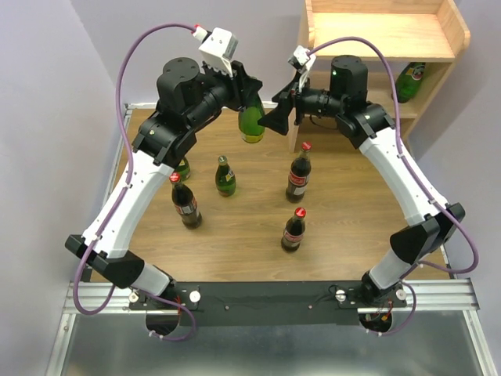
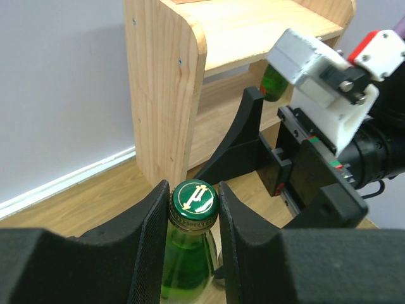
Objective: Place and organize the beverage onto the shelf
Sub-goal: Pick up the drink from the center of the board.
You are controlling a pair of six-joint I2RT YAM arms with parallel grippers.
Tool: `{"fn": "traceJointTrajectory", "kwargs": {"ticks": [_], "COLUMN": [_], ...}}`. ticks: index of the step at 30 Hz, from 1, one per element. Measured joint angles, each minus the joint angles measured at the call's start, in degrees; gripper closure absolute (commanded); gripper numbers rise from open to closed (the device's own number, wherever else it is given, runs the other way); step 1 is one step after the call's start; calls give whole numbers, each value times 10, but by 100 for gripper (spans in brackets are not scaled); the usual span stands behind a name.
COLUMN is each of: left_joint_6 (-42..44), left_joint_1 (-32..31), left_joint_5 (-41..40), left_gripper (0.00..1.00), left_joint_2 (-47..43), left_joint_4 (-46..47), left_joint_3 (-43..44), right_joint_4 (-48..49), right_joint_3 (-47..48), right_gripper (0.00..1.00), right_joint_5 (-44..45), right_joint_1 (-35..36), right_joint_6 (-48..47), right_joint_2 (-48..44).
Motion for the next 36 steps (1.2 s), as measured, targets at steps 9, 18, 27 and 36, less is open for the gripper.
{"fn": "traceJointTrajectory", "kwargs": {"ticks": [9,18,27,36], "left_joint_6": [-5,-12,-18,-18], "left_joint_1": [-7,-8,-11,-11], "left_joint_5": [-2,-2,-2,-3], "left_gripper": [100,100,100,100], "left_joint_2": [0,0,-6,-7], "left_joint_4": [3,9,23,27], "left_joint_3": [-6,-14,-20,-23], "right_joint_4": [54,107,144,163], "right_joint_3": [-38,-71,-123,-129], "right_gripper": [0,0,7,7], "right_joint_5": [6,47,99,138], "right_joint_1": [18,43,83,87], "right_joint_6": [68,96,73,58], "right_joint_2": [0,0,-7,-18]}}
